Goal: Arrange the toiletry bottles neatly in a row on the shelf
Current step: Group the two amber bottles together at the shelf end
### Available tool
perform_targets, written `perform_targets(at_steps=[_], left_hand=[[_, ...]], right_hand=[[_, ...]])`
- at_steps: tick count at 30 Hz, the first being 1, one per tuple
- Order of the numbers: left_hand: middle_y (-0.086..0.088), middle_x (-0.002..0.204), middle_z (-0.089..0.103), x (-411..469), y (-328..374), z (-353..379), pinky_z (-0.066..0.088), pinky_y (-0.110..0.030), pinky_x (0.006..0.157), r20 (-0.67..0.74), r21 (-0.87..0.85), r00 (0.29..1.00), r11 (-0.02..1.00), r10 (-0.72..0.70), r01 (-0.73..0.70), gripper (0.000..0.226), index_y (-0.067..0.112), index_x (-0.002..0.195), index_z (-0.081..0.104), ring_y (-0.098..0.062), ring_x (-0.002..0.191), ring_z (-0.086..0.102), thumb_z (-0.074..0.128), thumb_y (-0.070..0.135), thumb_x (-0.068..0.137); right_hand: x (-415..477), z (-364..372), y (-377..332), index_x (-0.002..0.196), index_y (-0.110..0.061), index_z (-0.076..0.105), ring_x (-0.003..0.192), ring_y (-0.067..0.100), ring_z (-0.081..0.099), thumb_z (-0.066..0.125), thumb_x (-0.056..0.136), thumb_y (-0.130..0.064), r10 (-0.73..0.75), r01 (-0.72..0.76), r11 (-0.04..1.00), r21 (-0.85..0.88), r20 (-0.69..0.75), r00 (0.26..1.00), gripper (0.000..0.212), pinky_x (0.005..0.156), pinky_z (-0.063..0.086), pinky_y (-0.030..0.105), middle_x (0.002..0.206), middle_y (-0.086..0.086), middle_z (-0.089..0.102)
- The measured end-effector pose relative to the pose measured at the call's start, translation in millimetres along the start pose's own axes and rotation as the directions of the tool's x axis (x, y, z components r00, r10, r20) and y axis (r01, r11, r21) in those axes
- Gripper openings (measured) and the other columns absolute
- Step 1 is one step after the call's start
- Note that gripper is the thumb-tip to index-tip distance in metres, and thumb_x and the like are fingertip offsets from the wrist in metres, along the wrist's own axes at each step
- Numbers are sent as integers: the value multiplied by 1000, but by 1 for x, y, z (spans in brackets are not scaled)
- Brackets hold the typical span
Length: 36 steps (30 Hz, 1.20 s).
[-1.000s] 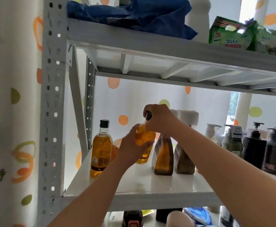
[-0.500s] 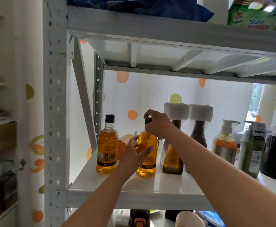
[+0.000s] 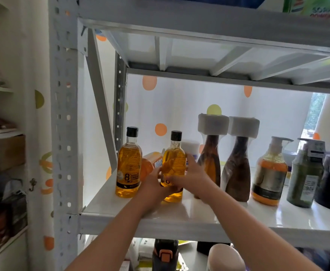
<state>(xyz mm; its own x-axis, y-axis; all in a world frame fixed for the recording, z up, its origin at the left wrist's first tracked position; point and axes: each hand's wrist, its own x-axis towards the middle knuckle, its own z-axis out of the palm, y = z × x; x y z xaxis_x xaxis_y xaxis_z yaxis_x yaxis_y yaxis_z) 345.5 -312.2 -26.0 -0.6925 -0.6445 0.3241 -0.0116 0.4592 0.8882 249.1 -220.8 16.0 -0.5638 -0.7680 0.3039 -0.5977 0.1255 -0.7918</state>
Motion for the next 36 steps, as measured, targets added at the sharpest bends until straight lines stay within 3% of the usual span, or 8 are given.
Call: perform_targets(at_steps=[4, 7, 10, 14, 18, 21, 32, 36], left_hand=[[15, 106, 58, -6, -1, -1, 44, -10, 69, -32, 195, 997, 979, 66, -59, 71, 33, 134, 41, -1, 90, 56, 77, 23, 73], [19, 107, 59, -24, -2, -7, 49, -17, 75, -164, 304, 980, 951, 117, -63, 60, 41, 134, 41, -2, 94, 60, 68, 30, 81], [14, 92, 63, -41, -3, -23, 46, -15, 61, -412, 341, 895, 940, 173, -24, 26, 35, 105, 52, 2, 74, 58, 66, 31, 83], [-6, 103, 53, -42, -10, -42, 47, -31, 71, -637, 311, 754, 949, 163, 58, 48, 18, 104, 45, -25, 93, 56, 77, 35, 72], [-15, 137, 45, -29, -18, -54, 46, -43, 95, -493, 232, 868, 954, -55, 192, 91, 20, 140, 25, -32, 120, 51, 79, 41, 69], [-10, 133, 53, -25, -19, -52, 48, -39, 90, -449, 292, 893, 939, -35, 183, 85, 18, 141, 24, -30, 115, 57, 74, 39, 75], [-9, 125, 57, -15, -17, -26, 47, -33, 82, -381, 412, 924, 898, 17, 153, 73, 19, 135, 27, -27, 110, 59, 66, 45, 80], [-10, 127, 53, -17, -18, -23, 46, -33, 83, -374, 438, 926, 889, 44, 134, 69, 17, 137, 25, -27, 111, 57, 63, 40, 84]], right_hand=[[-13, 19, 24, 120, -24, 50, 84, 8, 63, 75, 78, -29, 100, -115, 963, 243, 71, 992, 50, 62, 51, 17, 92, -7, 63], [-13, 25, 34, 116, -27, 52, 85, 2, 60, 73, 78, -37, 38, -33, 984, 176, -24, 999, 45, 62, 47, 14, 97, -9, 62], [-12, 26, 37, 119, -26, 53, 87, 4, 62, 71, 78, -42, 15, -9, 993, 115, -49, 999, 47, 67, 50, 17, 100, -10, 64], [-13, 29, 39, 115, -23, 55, 88, 8, 64, 68, 81, -44, -37, 34, 999, -22, -143, 989, 41, 78, 56, 29, 95, -10, 66], [-14, 29, 34, 121, -24, 48, 87, 8, 60, 70, 80, -40, -7, 9, 1000, 13, -144, 990, 49, 78, 53, 26, 103, -7, 65], [-12, 31, 31, 125, -23, 44, 92, 9, 57, 76, 74, -37, 35, -35, 999, -3, -91, 995, 62, 80, 48, 25, 105, -7, 61], [-11, 34, 37, 115, -16, 50, 83, 12, 55, 75, 75, -36, 42, -60, 995, -78, -213, 976, 51, 70, 45, 23, 108, 3, 65], [-15, 37, 38, 119, -14, 48, 98, 18, 60, 71, 79, -37, -7, -26, 989, -146, -220, 975, 51, 71, 41, 22, 112, 3, 63]])
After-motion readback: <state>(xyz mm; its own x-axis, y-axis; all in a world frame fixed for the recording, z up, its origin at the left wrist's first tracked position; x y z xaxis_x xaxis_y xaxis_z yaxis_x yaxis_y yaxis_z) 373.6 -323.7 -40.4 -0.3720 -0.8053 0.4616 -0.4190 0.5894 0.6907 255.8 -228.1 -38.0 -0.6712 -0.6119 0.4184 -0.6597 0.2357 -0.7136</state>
